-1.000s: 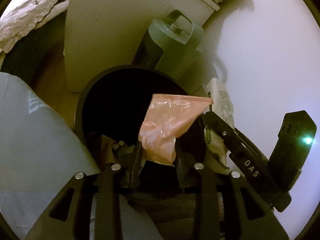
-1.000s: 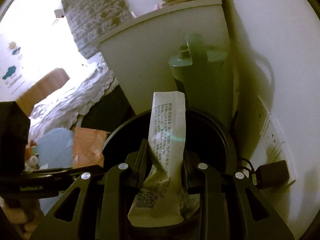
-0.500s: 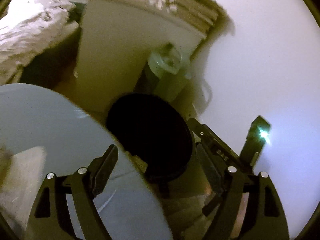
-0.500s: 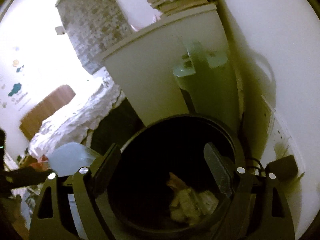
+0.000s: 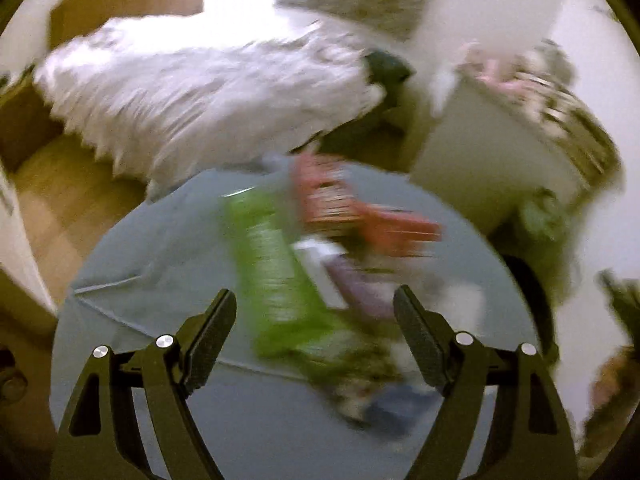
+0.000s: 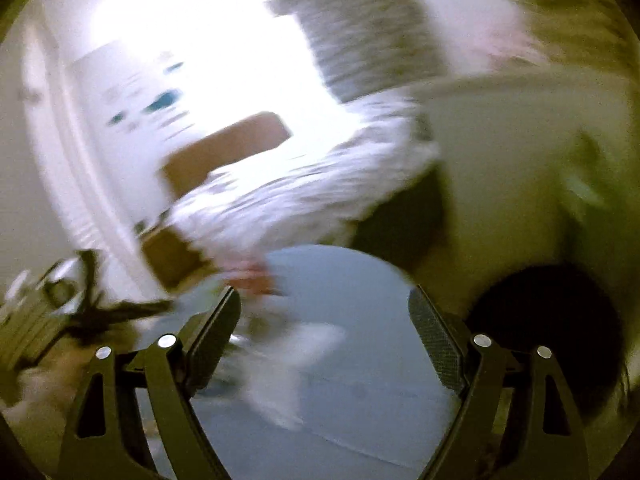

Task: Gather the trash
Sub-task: 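Grasp the green drink pouch with the left tool while the right tool grasps a red milk carton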

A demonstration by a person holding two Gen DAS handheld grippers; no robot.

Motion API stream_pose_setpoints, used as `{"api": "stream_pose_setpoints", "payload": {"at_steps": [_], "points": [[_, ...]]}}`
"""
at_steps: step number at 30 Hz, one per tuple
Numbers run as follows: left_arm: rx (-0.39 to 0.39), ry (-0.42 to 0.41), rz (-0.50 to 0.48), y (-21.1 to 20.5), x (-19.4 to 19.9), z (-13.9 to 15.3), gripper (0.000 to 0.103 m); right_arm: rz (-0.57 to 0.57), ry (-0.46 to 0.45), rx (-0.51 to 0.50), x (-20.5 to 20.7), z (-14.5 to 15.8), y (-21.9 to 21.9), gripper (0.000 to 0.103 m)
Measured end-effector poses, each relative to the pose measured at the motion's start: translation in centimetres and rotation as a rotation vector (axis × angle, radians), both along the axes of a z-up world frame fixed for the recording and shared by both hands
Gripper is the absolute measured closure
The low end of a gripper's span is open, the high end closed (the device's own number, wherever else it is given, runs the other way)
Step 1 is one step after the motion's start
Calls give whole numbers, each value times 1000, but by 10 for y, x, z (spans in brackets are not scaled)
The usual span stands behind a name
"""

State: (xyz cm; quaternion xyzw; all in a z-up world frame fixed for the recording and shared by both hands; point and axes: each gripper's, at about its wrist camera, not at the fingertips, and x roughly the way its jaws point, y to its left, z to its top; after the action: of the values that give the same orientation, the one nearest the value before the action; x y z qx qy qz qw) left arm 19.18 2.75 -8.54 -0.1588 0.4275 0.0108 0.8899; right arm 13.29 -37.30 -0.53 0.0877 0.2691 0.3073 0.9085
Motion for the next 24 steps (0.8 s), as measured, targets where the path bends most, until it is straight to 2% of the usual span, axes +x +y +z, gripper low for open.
{"api": "stream_pose_setpoints", "payload": {"at_steps": [2, 4, 7, 8, 10, 13, 14, 17, 21, 22, 24], "points": [[-15, 34, 8, 13, 16, -14, 23, 108, 12, -64, 15, 31, 59, 5], [-2, 49, 2, 15, 36, -24, 23, 191, 67, -125, 40, 45, 118, 5], [42, 95, -25, 13, 59, -39, 23, 232, 183, -187, 86, 39, 190, 5], [40, 102, -38, 18, 57, -45, 24, 233, 221, -212, 103, 32, 212, 5], [96, 92, -66, 18, 61, -46, 29, 222, 313, -251, 135, 12, 249, 5], [152, 80, -76, 26, 55, -45, 52, 188, 409, -304, 169, -16, 289, 8], [146, 76, -83, 29, 54, -45, 59, 180, 447, -326, 182, -27, 298, 10], [128, 62, -107, 41, 49, -45, 72, 163, 521, -415, 204, -56, 328, 13], [42, 44, -102, 61, 39, -47, 76, 163, 592, -569, 212, -97, 352, 21], [31, 35, -92, 67, 33, -45, 77, 165, 602, -596, 212, -104, 354, 31], [-7, 8, -83, 75, 24, -42, 77, 171, 584, -680, 208, -114, 363, 39]]}}
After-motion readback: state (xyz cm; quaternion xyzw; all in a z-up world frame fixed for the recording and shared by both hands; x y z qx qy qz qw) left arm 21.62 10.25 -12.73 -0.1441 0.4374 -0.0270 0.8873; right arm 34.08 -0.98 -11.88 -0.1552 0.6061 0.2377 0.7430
